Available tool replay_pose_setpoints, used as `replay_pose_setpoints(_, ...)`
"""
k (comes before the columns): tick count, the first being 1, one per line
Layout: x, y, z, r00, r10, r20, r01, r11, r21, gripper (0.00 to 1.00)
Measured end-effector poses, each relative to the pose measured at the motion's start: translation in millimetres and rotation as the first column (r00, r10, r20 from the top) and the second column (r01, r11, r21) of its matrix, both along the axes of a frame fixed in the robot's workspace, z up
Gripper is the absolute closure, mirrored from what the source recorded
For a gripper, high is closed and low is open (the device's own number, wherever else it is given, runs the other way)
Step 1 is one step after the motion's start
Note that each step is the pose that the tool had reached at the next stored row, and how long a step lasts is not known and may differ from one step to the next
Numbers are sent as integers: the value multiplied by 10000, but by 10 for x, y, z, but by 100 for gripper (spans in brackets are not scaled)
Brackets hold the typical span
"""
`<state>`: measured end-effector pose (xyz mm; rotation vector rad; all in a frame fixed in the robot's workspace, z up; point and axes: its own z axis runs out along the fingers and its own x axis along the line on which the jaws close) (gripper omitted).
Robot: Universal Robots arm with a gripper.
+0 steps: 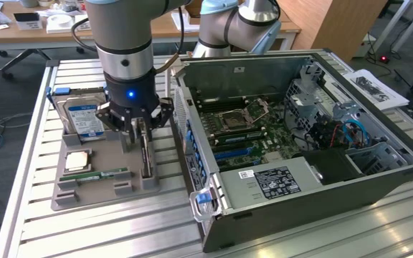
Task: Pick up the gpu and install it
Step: 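Pick up the gpu and move the gpu toward the slot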
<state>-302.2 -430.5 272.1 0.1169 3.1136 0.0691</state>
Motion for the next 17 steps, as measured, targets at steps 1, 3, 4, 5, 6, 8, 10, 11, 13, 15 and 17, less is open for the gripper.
replay_pose_setpoints(1, 1, 0, -1, 10000, 0, 0, 0, 10000, 1, 58)
replay_pose_setpoints(3, 8, 0, -2, 10000, 2, 0, -2, 10000, 1, 58)
replay_pose_setpoints(4, 11, 0, -2, 10000, 1, -1, -1, 10000, 0, 58)
replay_pose_setpoints(5, 12, -1, -3, 10000, 1, -1, -1, 10000, 0, 58)
replay_pose_setpoints(6, 12, -1, -3, 10000, 1, -1, -1, 10000, -1, 58)
replay_pose_setpoints(8, 13, -1, -2, 10000, 2, -1, -2, 10000, -1, 58)
replay_pose_setpoints(10, 13, -1, -2, 10000, 2, -1, -2, 10000, -1, 58)
replay_pose_setpoints(11, 14, 0, -6, 10000, 2, 0, -2, 10000, 0, 58)
replay_pose_setpoints(13, 13, 0, -24, 10000, 2, 0, -2, 10000, 0, 58)
replay_pose_setpoints(15, 13, 0, -50, 10000, 2, 0, -2, 10000, 0, 58)
replay_pose_setpoints(17, 13, 0, -75, 10000, 2, 0, -2, 10000, 0, 58)
